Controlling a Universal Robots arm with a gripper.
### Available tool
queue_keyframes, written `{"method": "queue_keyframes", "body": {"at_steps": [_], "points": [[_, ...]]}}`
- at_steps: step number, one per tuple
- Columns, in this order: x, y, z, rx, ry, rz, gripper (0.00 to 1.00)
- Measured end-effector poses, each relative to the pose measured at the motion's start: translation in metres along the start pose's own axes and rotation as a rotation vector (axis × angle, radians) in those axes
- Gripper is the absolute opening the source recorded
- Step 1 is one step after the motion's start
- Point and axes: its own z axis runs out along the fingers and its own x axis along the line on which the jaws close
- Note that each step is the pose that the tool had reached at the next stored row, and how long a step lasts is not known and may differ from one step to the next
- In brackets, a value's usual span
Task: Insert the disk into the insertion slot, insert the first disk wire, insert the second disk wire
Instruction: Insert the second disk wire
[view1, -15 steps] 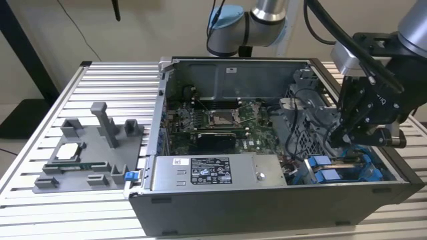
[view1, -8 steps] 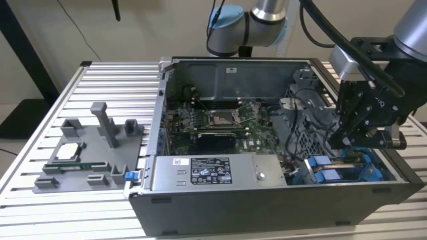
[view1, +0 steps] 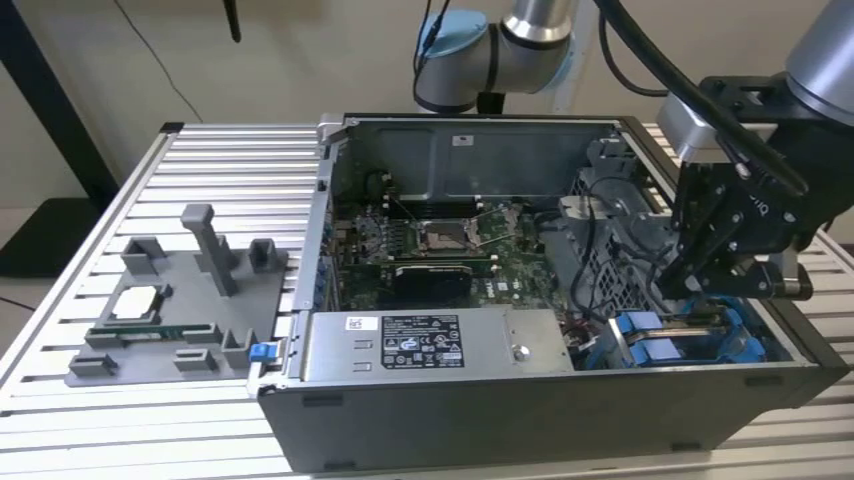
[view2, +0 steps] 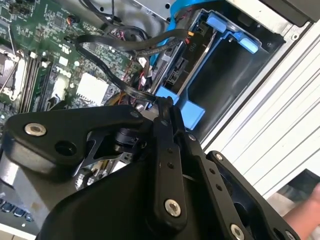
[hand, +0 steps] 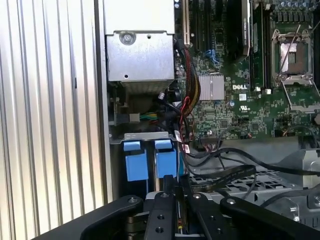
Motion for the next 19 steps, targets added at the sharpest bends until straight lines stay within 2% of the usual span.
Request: {"method": "queue_keyframes", "body": {"at_steps": [13,19], "points": [[0.0007,-0.0003,0.007,0.0041,0.0059,0.0,0.0],[0.0009,-0.0011,0.0122,0.019,0.0058,-0.004,0.0]]}}
